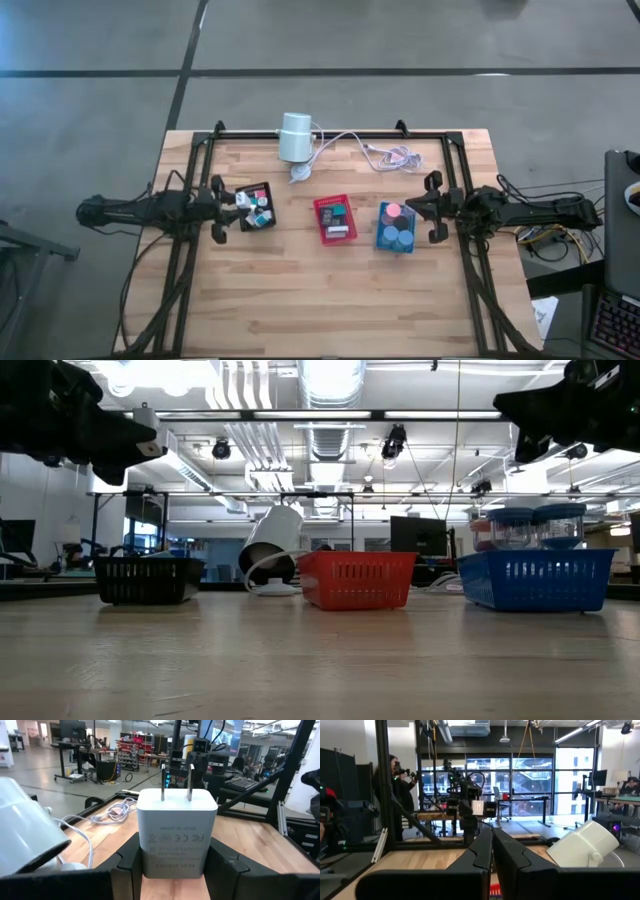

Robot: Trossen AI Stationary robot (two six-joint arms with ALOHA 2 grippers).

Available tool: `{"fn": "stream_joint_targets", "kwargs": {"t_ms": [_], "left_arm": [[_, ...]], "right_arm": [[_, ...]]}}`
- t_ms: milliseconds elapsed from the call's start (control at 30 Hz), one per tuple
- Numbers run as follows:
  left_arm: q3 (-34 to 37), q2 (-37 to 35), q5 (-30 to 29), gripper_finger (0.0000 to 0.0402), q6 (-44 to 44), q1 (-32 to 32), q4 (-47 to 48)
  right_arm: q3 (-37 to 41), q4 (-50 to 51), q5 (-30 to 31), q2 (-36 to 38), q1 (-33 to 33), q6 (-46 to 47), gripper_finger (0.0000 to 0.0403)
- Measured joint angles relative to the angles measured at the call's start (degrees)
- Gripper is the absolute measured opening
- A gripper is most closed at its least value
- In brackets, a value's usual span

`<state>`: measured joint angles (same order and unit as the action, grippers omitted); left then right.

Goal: Pick & Place Office items
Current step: Put the white charger adapter into the black bin

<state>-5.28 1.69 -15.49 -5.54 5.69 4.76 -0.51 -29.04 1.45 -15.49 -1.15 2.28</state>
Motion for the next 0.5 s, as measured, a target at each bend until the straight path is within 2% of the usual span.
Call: {"fn": "stream_joint_targets", "kwargs": {"t_ms": [167, 300, 400, 500], "left_arm": [[-1.0, 0.2, -0.4, 0.014, -1.6, 0.0, 0.1], [-5.8, 2.5, -7.5, 0.014, -1.8, 0.0, 5.2], [-12.0, 7.5, -14.0, 0.014, -2.5, 0.0, 14.4], [-17.2, 15.1, -16.7, 0.014, -5.5, 0.0, 20.8]], "right_arm": [[0.0, 0.0, 0.0, 0.0, 0.0, 0.1, 0.0012], [0.0, 0.0, 0.0, 0.0, 0.0, 0.1, 0.0012], [0.0, 0.0, 0.0, 0.0, 0.0, 0.1, 0.0012], [0.0, 0.0, 0.0, 0.0, 0.0, -0.3, 0.0012]]}}
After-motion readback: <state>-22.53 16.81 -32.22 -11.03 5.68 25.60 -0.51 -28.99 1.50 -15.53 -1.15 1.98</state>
